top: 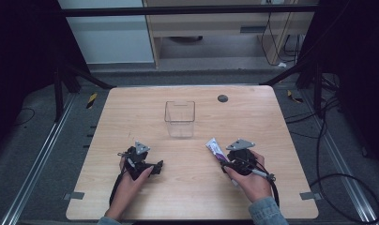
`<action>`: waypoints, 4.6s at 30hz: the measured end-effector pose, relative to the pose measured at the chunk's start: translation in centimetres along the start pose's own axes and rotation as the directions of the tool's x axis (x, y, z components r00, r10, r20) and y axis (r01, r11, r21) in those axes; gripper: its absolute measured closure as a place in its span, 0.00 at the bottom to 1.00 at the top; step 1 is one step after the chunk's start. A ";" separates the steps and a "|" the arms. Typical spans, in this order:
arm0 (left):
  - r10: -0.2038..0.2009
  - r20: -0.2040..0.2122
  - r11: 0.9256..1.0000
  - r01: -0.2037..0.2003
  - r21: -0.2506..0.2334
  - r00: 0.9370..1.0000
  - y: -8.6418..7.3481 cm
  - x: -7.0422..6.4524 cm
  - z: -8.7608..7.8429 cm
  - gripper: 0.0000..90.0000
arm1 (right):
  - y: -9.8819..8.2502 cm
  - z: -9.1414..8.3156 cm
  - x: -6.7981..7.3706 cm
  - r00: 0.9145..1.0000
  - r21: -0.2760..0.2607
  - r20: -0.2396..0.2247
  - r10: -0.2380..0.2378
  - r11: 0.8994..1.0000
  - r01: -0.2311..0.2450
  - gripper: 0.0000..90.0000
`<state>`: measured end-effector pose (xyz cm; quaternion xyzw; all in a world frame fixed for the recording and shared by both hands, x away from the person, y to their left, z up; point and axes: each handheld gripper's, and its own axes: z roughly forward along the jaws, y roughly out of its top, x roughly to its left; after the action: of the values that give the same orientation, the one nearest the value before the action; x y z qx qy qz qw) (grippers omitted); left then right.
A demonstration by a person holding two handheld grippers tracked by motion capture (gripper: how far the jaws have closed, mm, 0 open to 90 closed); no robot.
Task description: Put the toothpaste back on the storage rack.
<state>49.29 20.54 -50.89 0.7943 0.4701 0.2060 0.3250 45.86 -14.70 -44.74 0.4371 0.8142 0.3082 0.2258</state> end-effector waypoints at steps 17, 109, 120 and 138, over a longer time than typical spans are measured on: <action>0.001 0.002 1.000 -0.001 0.000 1.000 0.1 0.0 0.1 0.00 | 1.4 2.8 0.4 1.000 0.085 0.004 -0.022 0.996 0.021 0.43; 0.006 0.007 1.000 -0.006 0.000 1.000 0.2 -0.2 0.2 0.00 | 4.3 8.2 -1.4 0.999 0.312 -0.036 -0.012 0.950 0.022 0.80; 0.005 0.007 1.000 -0.005 0.000 1.000 0.2 -0.2 0.2 0.00 | 4.3 7.9 -1.6 0.999 0.312 -0.048 -0.009 0.950 0.024 0.85; 0.006 0.007 1.000 -0.006 0.000 1.000 0.2 -0.2 0.2 0.00 | 5.8 4.2 -1.4 0.998 0.228 -0.058 -0.023 0.973 0.035 0.87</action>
<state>49.46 20.19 -50.89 0.7966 0.4665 0.2041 0.3258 52.59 -12.13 -43.48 0.4397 0.8564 0.2209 0.1562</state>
